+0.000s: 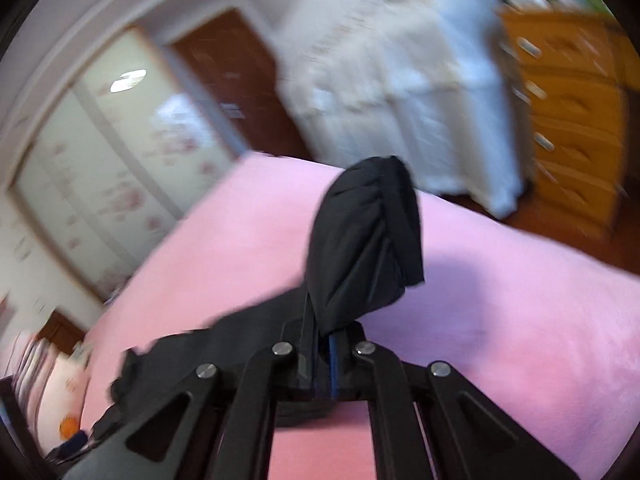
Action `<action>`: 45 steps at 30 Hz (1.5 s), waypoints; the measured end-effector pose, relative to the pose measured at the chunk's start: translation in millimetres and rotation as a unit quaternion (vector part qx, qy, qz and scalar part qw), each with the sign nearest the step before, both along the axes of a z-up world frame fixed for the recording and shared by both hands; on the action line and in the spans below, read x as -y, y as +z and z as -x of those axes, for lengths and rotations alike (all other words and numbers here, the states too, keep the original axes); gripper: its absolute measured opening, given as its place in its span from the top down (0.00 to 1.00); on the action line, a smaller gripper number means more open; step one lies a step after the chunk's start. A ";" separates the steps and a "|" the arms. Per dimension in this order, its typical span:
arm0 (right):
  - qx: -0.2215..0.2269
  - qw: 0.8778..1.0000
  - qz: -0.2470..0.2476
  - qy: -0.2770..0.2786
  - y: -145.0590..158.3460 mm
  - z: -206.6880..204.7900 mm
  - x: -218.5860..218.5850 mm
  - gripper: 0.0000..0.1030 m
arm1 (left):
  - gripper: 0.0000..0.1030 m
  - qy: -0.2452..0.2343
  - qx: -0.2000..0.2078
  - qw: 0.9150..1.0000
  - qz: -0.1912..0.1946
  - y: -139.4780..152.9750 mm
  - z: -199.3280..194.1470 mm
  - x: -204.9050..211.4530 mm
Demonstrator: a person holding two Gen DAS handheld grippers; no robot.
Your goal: Fold large clothes
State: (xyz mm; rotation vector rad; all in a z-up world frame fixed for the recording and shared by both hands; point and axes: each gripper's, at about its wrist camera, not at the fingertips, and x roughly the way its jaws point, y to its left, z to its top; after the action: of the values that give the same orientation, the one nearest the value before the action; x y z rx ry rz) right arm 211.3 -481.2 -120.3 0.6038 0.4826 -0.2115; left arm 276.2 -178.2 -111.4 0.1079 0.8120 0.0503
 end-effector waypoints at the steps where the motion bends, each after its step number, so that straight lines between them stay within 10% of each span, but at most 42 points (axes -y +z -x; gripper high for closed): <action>1: 0.011 1.000 0.011 0.022 11.8 -3.8 -15.1 0.97 | 0.00 0.013 0.006 1.000 0.005 4.9 3.1 -15.1; 8: 0.057 0.971 0.086 0.215 68.9 -58.5 -178.9 0.97 | 0.00 0.135 0.049 0.988 0.062 22.1 20.1 -147.2; 13: 0.009 0.944 0.111 0.311 36.3 -95.3 -283.6 0.95 | 0.01 0.180 0.074 0.973 0.127 5.0 22.3 -216.2; 17: -0.058 0.920 0.142 0.360 -16.6 -107.1 -338.4 0.86 | 0.00 0.187 0.010 0.967 0.172 -23.3 11.7 -253.4; 22: -0.100 0.909 0.171 0.367 -38.9 -96.4 -349.6 0.57 | 0.00 0.165 -0.037 0.952 0.256 -55.2 4.9 -272.3; 33: -0.057 0.929 0.185 0.316 -9.2 -24.5 -292.5 0.56 | 0.13 0.047 -0.070 0.940 0.331 -79.8 -51.8 -224.4; 39: -0.075 0.945 0.146 0.282 -25.6 -11.3 -253.4 0.56 | 0.36 0.029 -0.118 0.942 0.314 -107.9 -106.1 -190.1; 41: -0.082 0.949 0.142 0.270 -29.8 -12.0 -242.3 0.56 | 0.81 0.026 -0.144 0.939 0.311 -121.6 -122.0 -179.2; 45: -0.091 0.953 0.138 0.255 -33.5 -16.5 -227.9 0.56 | 0.96 0.024 -0.140 0.952 0.270 -111.0 -130.2 -162.2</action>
State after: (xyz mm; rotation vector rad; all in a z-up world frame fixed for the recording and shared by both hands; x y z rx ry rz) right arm 227.8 -253.4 -153.8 0.1715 0.7562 0.1597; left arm 406.5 -16.0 -222.4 -0.4324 1.0856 -0.1459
